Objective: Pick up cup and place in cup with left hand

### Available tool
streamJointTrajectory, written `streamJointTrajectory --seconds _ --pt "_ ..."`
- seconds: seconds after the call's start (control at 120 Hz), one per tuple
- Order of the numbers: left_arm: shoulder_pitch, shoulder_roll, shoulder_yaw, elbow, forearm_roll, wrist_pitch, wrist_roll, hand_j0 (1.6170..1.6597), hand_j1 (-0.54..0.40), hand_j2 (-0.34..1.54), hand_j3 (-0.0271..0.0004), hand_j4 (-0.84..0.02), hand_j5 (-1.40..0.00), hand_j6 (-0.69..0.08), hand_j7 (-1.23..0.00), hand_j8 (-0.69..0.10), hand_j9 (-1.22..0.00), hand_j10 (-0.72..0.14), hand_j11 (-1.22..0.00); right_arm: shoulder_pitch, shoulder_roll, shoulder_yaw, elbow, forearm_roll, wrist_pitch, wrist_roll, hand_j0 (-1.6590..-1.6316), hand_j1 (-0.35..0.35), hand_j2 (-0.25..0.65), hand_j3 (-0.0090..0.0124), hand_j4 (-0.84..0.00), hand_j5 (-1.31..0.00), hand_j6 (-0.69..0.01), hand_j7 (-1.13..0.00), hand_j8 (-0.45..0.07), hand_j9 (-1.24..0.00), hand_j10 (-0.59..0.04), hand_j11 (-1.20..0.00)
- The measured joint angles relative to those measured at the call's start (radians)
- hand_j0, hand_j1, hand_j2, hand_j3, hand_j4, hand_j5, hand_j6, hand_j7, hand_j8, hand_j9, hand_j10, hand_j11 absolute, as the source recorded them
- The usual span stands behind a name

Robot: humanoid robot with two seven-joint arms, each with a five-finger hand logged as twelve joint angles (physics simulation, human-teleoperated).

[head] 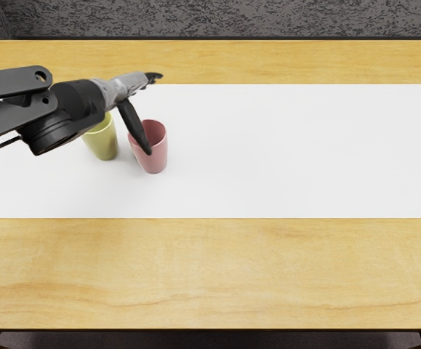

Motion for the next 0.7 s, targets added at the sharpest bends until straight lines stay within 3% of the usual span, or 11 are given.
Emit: streamJointTrajectory --seconds 0.267,0.7 --pt "-0.004 -0.060 0.122 -0.006 0.044 0.103 -0.001 1.6581 0.247 0.02 0.0000 -0.087 -0.11 -0.088 -0.11 -0.088 -0.11 -0.087 -0.11 0.000 0.000 0.000 0.000 0.000 0.000 0.000 -1.6581 -0.335 -0.002 0.0000 -0.011 -0.01 -0.011 -0.01 -0.011 -0.01 -0.011 -0.01" --pt "-0.016 -0.048 0.144 -0.042 0.059 0.115 0.007 1.6580 -0.010 0.06 0.0000 -0.302 -0.39 -0.302 -0.39 -0.302 -0.39 -0.302 -0.39 0.000 0.000 0.000 0.000 0.000 0.000 0.000 -1.6581 -0.335 -0.002 0.0000 -0.011 -0.01 -0.011 -0.01 -0.011 -0.01 -0.011 -0.01"
